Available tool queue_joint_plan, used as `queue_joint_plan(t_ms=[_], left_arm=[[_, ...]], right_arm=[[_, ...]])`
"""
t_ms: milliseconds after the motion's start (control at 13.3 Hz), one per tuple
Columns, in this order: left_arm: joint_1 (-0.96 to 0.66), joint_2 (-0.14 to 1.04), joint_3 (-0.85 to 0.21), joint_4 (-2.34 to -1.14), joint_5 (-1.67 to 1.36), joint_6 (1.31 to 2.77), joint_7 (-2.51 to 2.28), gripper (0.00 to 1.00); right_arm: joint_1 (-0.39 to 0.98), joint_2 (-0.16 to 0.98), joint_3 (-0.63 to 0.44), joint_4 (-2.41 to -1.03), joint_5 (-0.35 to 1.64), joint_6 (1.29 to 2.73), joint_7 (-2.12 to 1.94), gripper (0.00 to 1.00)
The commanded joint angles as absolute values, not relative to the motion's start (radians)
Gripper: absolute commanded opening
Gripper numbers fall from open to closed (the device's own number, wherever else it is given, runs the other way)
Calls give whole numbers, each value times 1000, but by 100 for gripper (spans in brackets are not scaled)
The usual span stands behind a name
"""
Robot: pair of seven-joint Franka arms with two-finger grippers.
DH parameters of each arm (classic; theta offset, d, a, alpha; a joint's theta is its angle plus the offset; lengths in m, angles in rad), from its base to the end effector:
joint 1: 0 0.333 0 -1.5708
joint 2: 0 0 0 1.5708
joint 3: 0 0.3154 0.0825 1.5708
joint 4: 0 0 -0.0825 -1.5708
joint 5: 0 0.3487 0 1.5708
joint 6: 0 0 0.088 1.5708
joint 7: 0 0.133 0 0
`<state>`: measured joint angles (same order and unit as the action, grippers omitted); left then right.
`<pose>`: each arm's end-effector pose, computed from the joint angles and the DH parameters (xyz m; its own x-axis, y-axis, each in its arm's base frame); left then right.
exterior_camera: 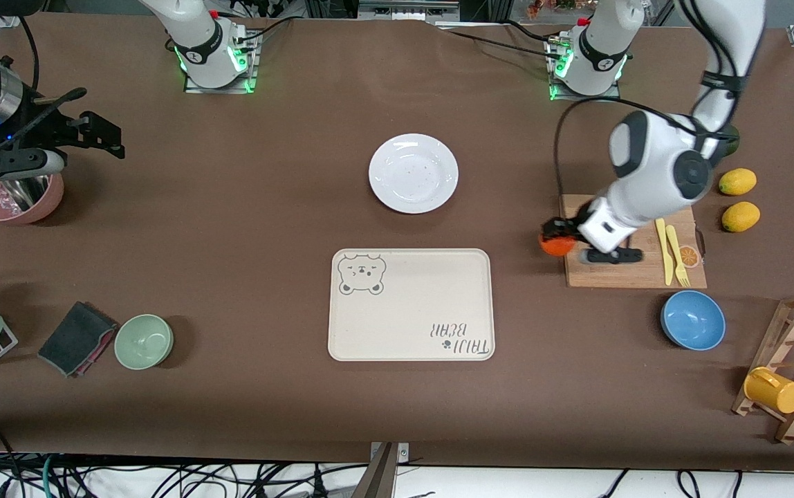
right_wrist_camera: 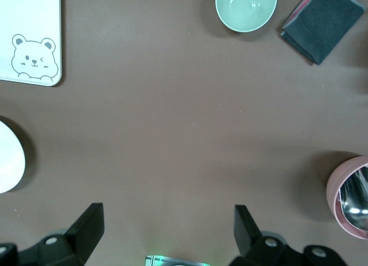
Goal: Place orange and plate with both arms
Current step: 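Carry the orange with the left gripper onto the white plate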
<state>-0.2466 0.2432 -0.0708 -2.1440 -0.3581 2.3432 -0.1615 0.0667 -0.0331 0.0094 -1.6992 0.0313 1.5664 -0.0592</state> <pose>0.5081 -0.1791 0.2869 0.9891 0.0876 -0.1181 0.1141 -0.9640 0.2402 0.4995 0.0423 0.5589 0.9861 0.1346 -0.0975 0.1316 -0.9906 -0.0367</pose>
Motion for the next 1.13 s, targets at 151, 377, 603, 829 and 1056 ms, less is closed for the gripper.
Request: queue_joint_plan(t_ms=[151,377,603,829,1056], left_arm=[[-481,252,-75,-2154,-444,2379,-288,0],[-535,282,-136,-2158,-570,2436,-343,0],[-648,345,-137,-2158,-572,2522,-431,0],[-698,402,-137,-2155,-574,2569,-457,2],[-727,403,-137,-2158,-569,2576,-549,12]], right_arm=[[52,-35,5,-1683,31,1562,-74,100],[52,-35,5,-1683,29,1555,-74,100],[52,-35,5,-1680,28,1569,-74,100],[52,-12,5,-1654,29,1569,-72,100],[52,-11,5,-1654,29,1568,-74,100]])
